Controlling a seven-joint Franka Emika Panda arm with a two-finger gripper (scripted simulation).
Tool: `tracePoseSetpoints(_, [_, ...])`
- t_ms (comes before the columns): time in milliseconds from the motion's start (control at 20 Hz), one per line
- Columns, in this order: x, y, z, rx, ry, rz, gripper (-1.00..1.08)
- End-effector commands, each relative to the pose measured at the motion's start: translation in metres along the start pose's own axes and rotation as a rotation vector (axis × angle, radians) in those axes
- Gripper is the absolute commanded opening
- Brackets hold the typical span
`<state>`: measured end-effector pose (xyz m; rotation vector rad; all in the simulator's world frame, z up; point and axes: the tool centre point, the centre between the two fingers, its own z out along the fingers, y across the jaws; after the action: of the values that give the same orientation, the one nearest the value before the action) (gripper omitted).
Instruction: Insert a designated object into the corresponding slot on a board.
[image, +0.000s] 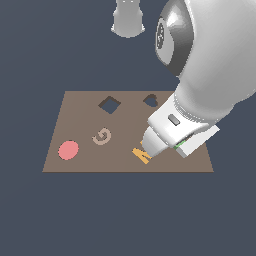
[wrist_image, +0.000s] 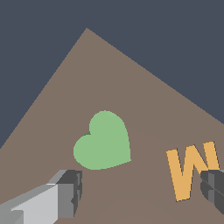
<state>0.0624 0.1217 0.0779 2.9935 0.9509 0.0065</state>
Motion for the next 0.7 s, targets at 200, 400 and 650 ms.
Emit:
tracePoseSetpoints(200, [0.017,-0.025,0.023,0.002,-0.002,-0.135,1.0])
tracePoseSetpoints(400, [0.02,-0.031,0.028,0.002,-0.003,-0.164,1.0])
tracePoseSetpoints(650, [0.019,-0.031,0.031,0.003,-0.004,-0.159,1.0])
